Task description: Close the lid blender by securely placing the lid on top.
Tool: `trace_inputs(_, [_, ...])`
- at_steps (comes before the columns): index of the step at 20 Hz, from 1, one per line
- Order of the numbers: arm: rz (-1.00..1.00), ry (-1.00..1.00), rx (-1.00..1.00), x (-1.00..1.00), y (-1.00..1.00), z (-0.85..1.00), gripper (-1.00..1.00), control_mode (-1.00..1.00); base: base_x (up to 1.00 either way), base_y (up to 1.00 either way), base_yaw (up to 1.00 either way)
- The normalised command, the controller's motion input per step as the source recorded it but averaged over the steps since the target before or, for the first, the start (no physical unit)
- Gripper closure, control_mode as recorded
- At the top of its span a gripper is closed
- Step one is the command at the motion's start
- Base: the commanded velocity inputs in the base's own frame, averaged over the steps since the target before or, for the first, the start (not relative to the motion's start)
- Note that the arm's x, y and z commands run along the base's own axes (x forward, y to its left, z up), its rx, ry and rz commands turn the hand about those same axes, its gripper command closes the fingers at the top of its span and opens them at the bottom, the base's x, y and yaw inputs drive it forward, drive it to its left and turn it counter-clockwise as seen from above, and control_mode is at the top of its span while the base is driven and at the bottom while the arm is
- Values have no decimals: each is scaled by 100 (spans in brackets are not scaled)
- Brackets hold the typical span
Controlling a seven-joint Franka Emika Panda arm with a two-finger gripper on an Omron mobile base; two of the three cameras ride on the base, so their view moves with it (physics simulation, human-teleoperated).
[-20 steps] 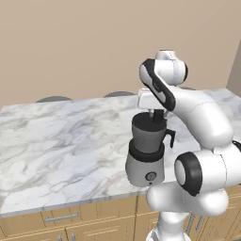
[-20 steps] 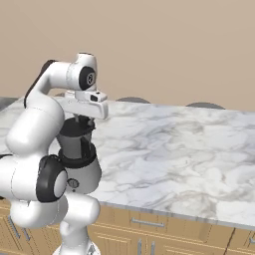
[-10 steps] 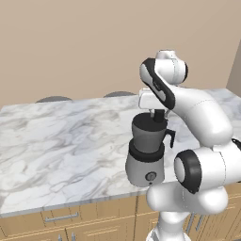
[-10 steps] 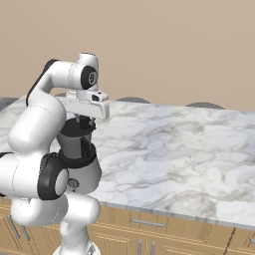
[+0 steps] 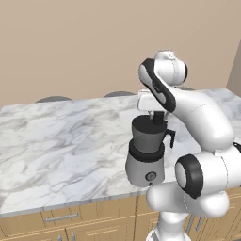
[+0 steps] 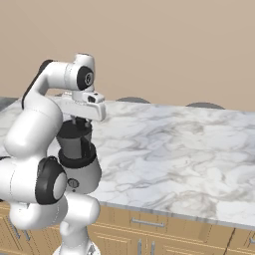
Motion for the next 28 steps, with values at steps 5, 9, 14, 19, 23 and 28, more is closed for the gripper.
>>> trace_inputs(5, [0, 0, 0, -5, 0, 0, 100, -100, 0, 0, 0])
trace_inputs(9, [0, 0, 0, 1, 0, -2, 100, -100, 0, 0, 0])
trace_inputs(14, [0, 0, 0, 0, 0, -3, 100, -100, 0, 0, 0])
trace_inputs(19, [0, 0, 0, 0, 3, -6, -100, -100, 0, 0, 0])
trace_inputs(23, [0, 0, 0, 0, 6, -6, -100, -100, 0, 0, 0])
trace_inputs(28, [0, 0, 0, 0, 1, 0, -100, -100, 0, 0, 0])
